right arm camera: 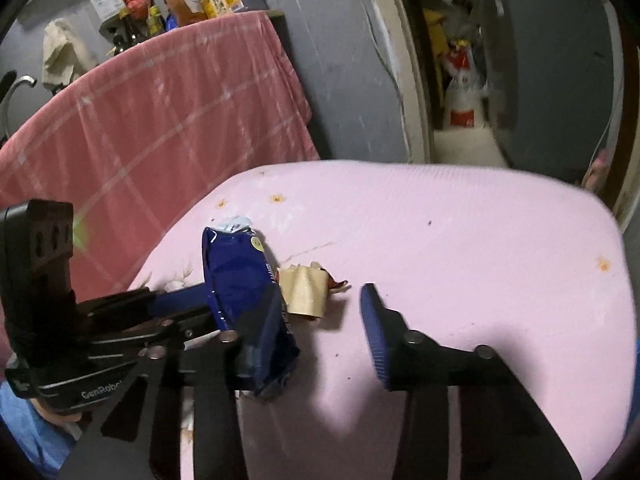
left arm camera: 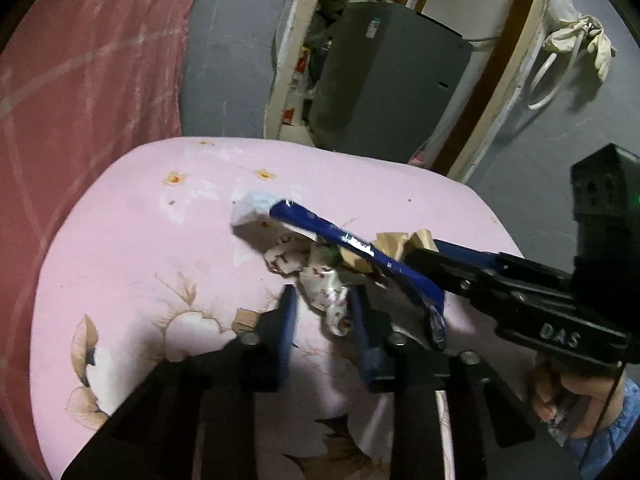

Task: Collect trash
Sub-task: 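Grasp the white ribbon scrap with the left tool while the right tool grasps the tan paper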

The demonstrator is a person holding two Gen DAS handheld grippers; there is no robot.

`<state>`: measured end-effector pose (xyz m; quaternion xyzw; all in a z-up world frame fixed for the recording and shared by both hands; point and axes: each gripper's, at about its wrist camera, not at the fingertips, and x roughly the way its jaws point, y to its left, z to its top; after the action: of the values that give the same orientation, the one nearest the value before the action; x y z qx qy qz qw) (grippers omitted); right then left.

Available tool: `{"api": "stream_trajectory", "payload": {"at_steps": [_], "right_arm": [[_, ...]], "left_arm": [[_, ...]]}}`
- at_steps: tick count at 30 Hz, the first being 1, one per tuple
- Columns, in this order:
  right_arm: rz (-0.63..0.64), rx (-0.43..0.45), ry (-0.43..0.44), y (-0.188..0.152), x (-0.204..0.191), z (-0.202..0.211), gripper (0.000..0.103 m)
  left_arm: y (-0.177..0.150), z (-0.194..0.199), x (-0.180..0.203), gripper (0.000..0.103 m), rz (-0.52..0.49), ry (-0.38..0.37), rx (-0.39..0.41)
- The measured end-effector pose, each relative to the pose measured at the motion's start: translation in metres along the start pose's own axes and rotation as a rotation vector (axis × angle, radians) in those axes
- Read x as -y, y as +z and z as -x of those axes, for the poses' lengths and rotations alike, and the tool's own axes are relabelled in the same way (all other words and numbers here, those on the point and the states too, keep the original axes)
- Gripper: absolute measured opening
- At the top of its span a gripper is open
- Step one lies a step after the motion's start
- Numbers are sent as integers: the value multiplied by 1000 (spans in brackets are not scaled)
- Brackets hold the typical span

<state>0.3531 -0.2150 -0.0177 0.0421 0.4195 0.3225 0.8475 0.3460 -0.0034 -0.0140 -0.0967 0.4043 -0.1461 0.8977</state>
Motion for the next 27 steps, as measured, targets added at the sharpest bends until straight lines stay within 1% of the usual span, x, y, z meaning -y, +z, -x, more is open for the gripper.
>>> {"api": "stream_trajectory", "payload": {"at_steps": [1,2,3,6,12,18,25,27], "right_arm": [[-12,-1,12,0,2,0,26],[-19,-2,19,-1,3,0,15],[-28,-2,28,-2,4,0,14],[-38,8,34,-3,4,1,14],[-69,111,-37,-10,7,21,13],[-90,189,-121,-19,10,38,13],[-133,247,-137,-25,18,49,13],[-144,237,-132,-24,19,47,13]], "left_arm": [[-1,0,-1,16,2,1,-3],[-1,1,-1,15,5,1,-3],[-1,2,-2,13,10,-1,-3],[-2,4,-8,11,45,-17,-2],[-8,10,-15,9,104,-29,14],[-14,21,-20,9,141,-50,26],[-17,25,-19,9,161,-52,37],[-19,29,-19,9,168,-46,41]]}}
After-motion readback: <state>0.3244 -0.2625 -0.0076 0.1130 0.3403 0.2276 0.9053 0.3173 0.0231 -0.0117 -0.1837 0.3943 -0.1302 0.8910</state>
